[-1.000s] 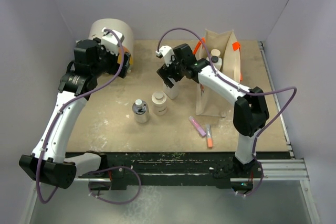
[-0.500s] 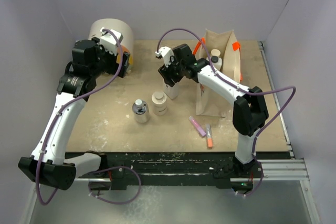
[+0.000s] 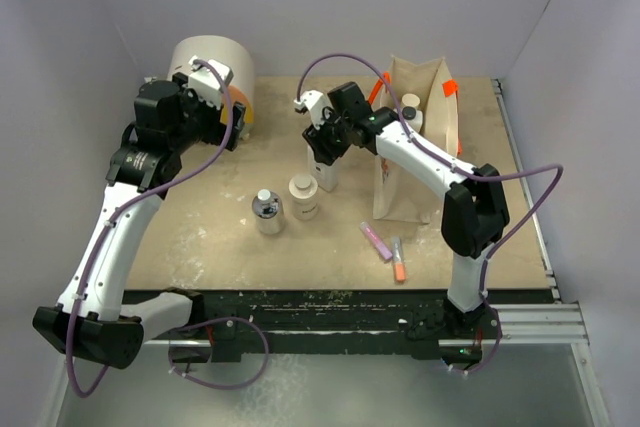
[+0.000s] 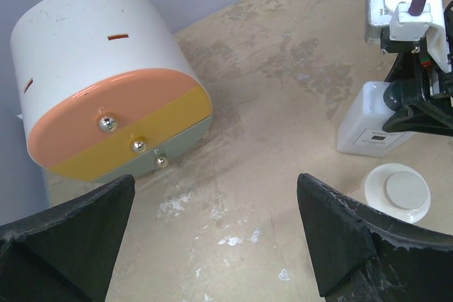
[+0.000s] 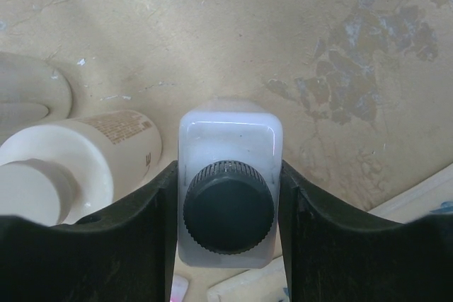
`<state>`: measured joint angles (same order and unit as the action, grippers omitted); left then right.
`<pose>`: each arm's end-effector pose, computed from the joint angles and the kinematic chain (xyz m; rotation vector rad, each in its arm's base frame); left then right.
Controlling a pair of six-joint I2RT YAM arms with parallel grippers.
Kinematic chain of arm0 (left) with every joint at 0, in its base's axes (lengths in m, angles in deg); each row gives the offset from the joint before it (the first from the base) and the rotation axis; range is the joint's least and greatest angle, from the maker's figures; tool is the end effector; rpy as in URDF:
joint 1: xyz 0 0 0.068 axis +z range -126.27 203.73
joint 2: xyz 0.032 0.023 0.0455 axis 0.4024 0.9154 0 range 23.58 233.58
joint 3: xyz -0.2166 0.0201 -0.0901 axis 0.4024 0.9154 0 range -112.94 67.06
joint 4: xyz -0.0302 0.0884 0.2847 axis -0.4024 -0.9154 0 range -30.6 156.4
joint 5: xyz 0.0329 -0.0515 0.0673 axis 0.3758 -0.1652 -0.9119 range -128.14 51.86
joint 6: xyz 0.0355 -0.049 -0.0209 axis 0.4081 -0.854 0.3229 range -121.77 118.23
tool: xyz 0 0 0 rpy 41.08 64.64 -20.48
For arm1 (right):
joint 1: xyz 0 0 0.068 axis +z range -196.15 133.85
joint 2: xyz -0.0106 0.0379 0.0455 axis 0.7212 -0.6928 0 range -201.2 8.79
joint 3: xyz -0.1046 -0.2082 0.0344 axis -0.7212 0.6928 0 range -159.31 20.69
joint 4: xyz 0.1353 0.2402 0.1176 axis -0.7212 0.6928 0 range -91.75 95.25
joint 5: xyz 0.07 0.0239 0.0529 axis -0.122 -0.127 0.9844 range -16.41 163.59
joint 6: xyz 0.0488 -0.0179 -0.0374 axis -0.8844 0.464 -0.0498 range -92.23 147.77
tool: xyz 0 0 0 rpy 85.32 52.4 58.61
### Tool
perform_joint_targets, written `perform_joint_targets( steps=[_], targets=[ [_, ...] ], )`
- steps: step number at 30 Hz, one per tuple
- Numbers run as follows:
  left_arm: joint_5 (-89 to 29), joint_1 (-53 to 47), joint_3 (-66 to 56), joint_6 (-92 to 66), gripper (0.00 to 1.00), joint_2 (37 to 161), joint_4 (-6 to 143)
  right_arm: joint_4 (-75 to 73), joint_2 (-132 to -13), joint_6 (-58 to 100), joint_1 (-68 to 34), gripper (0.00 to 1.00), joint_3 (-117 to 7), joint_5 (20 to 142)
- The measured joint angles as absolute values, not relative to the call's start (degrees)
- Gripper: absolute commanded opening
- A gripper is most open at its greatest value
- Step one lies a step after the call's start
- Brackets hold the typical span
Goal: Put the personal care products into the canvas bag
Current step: Pick up the care product from the center of the board.
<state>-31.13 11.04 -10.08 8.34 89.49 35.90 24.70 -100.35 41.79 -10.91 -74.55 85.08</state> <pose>0.3037 -0.0745 0.3929 0.4577 1.8516 -0.1470 0.3854 0.2843 0.2366 -1.0518 2.0383 0.4217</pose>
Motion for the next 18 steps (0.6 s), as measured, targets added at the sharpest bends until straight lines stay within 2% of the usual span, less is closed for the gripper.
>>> perform_joint_targets(
  steps=[11,18],
  targets=[
    [-31.0,11.1,-8.9,8.9,0.99,89.2,36.2,27.3,-99.5,45.6,-10.9,0.00,-75.2,83.6],
    [-31.0,11.2,-8.9,9.3,0.99,89.2,36.4,29.8,-93.8,48.4,-11.0,0.00,-75.5,82.2]
  ],
)
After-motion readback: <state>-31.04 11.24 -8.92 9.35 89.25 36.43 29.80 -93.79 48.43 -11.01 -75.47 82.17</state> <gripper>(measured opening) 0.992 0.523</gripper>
